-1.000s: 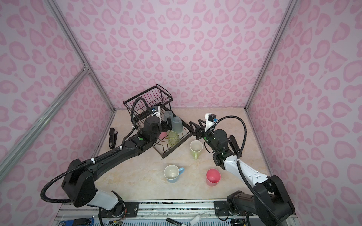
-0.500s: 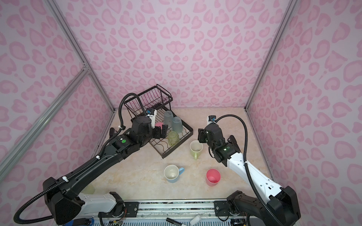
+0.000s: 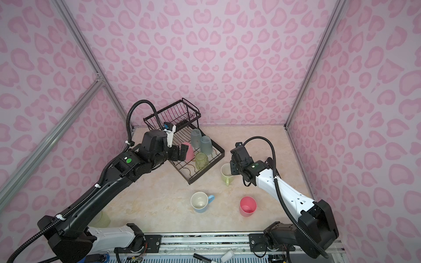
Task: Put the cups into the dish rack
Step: 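Lower the right gripper into the light green mug and close on its rim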
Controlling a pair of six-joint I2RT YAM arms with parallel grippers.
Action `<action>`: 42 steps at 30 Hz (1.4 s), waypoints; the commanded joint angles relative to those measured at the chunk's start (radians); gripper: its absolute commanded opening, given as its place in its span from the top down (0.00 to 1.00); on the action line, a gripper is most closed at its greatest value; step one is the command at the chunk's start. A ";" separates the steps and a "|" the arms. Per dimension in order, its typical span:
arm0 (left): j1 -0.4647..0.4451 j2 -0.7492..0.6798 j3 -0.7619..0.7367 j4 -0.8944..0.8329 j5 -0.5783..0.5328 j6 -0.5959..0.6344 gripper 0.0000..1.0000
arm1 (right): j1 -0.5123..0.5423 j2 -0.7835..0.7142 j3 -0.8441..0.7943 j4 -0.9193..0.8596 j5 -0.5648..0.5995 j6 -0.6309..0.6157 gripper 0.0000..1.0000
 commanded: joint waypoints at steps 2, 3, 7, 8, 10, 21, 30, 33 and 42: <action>0.021 -0.002 0.003 -0.034 0.024 0.010 0.00 | -0.008 0.050 0.031 -0.076 -0.017 -0.019 0.51; 0.026 -0.003 0.001 -0.032 0.030 0.009 0.00 | -0.011 0.063 0.039 -0.085 -0.027 -0.022 0.51; 0.043 -0.001 -0.006 -0.030 0.049 0.007 0.00 | -0.018 0.110 0.049 -0.080 -0.062 -0.016 0.53; 0.046 0.000 -0.007 -0.030 0.051 0.006 0.00 | -0.019 0.120 0.050 -0.079 -0.070 -0.013 0.53; 0.051 0.002 -0.009 -0.029 0.056 0.007 0.00 | -0.027 0.141 0.046 -0.069 -0.086 -0.013 0.56; 0.074 0.008 -0.038 -0.013 0.092 0.001 0.00 | -0.059 0.251 0.065 -0.026 -0.153 -0.013 0.80; 0.080 0.025 -0.034 -0.010 0.099 -0.007 0.00 | -0.065 0.247 0.060 -0.017 -0.119 -0.017 1.00; 0.079 0.035 -0.032 -0.009 0.100 -0.011 0.00 | -0.065 0.236 0.058 -0.005 -0.116 -0.018 1.00; 0.081 0.052 -0.028 -0.004 0.146 -0.047 0.01 | -0.065 0.134 0.026 0.049 -0.111 -0.045 1.00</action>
